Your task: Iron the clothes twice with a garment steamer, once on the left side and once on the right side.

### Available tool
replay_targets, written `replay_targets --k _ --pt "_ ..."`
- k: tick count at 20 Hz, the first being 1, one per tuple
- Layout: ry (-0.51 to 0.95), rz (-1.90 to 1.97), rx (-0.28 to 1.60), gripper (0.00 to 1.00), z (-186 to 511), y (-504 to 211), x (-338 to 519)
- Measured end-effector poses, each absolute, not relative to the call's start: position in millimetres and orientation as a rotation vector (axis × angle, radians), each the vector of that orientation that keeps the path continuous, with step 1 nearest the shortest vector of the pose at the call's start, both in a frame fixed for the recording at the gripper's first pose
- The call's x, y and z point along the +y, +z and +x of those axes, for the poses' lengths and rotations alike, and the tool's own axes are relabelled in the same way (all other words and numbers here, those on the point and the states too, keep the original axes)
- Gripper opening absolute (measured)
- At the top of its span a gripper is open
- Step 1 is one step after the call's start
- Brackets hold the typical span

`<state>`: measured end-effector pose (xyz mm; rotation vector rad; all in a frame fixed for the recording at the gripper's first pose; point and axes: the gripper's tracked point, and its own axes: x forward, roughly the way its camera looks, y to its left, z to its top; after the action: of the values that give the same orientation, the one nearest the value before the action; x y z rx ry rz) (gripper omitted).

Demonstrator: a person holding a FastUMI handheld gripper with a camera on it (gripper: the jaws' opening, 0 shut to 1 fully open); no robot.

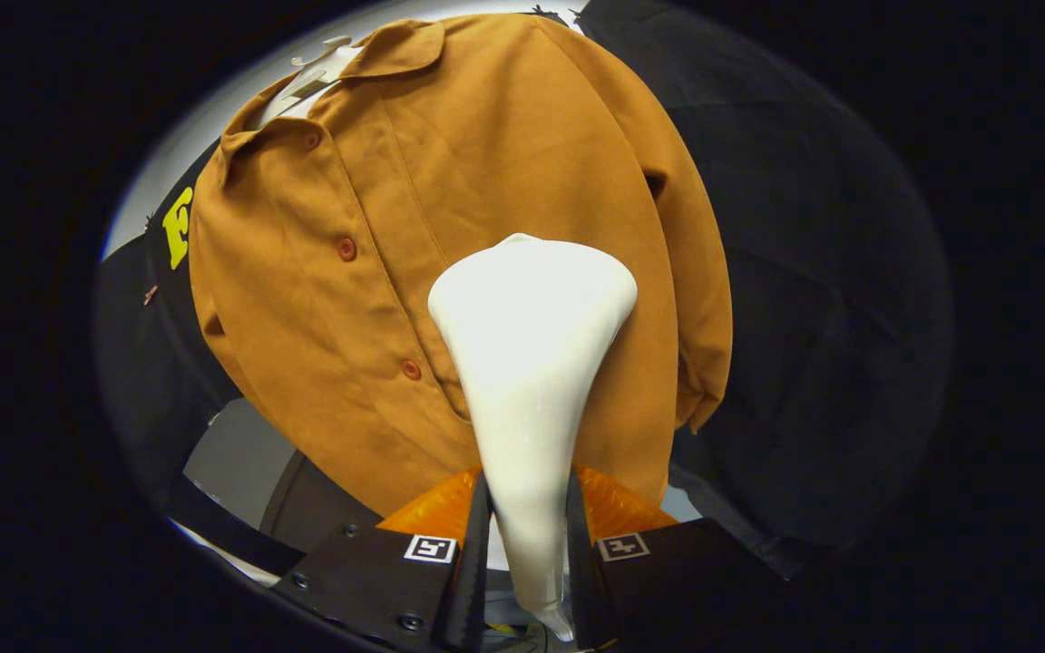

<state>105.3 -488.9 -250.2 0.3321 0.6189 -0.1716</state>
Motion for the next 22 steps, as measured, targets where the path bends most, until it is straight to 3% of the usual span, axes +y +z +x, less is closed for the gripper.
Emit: replay_targets --k 10,22 --pt "-0.271 0.407 0.747 0.42 68.5 -302.9 -487.8" --pt "-0.318 0.164 0.402 0.42 43.3 -136.2 -417.3"
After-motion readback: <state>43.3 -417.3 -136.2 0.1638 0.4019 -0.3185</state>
